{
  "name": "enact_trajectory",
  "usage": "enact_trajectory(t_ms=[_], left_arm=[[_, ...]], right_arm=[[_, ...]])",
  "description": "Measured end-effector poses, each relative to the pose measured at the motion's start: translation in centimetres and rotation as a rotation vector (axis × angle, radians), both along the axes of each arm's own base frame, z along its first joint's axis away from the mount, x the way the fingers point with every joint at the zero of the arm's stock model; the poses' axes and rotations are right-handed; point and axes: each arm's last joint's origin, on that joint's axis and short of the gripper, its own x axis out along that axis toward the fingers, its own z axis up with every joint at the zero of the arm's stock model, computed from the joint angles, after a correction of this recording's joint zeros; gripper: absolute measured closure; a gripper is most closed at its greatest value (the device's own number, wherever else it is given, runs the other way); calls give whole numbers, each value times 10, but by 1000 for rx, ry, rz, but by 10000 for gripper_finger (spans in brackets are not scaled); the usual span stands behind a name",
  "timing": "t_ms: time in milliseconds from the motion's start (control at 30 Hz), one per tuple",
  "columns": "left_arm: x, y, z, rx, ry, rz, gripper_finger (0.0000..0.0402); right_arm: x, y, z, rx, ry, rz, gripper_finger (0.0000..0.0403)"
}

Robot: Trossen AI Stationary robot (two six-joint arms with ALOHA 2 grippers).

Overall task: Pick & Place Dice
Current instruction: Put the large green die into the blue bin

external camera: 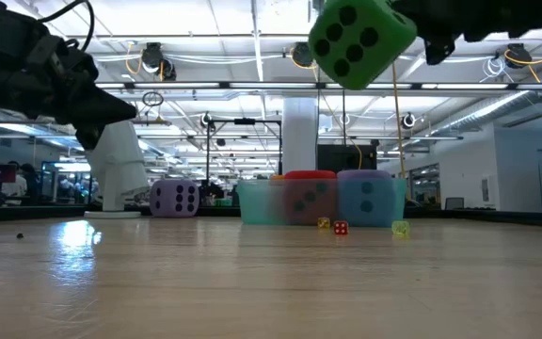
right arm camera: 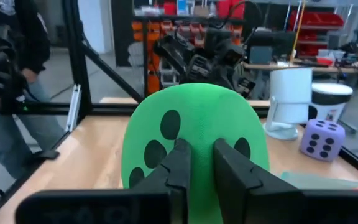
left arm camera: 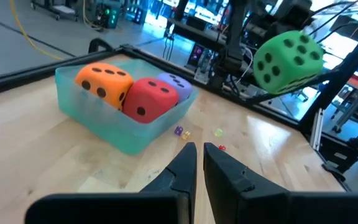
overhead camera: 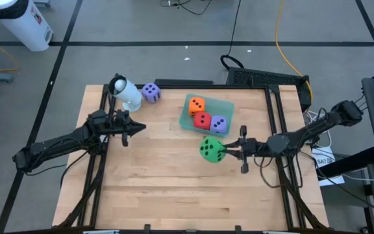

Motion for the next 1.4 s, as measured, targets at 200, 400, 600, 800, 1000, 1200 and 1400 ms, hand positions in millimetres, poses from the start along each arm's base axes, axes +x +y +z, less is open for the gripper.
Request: enact_trajectory(t_ms=[200, 400, 600, 800, 1000, 1200, 1400], left_arm=[[0, 0, 5, 44, -43, 0, 364], [0, 0, 5, 48, -48, 0, 364], [0, 0, 5, 54, -48, -1, 364], [0, 0, 6, 58, -55, 0, 364], [0, 1, 7, 74, -60, 17, 364], [0, 2, 7, 96, -55, 59, 364], [0, 2, 7, 101, -57, 60, 364]], right_arm=[[-16, -7, -22, 5, -38, -10, 373], [-21, -12, -33, 7, -48, -25, 375], [-20, -13, -33, 3, -43, -56, 378], [-7, -31, -1, -29, 5, -291, 380], [11, -70, 53, -23, 306, -483, 384], [27, -119, 73, -13, 539, -560, 386], [54, -164, 53, 51, 697, -467, 386]])
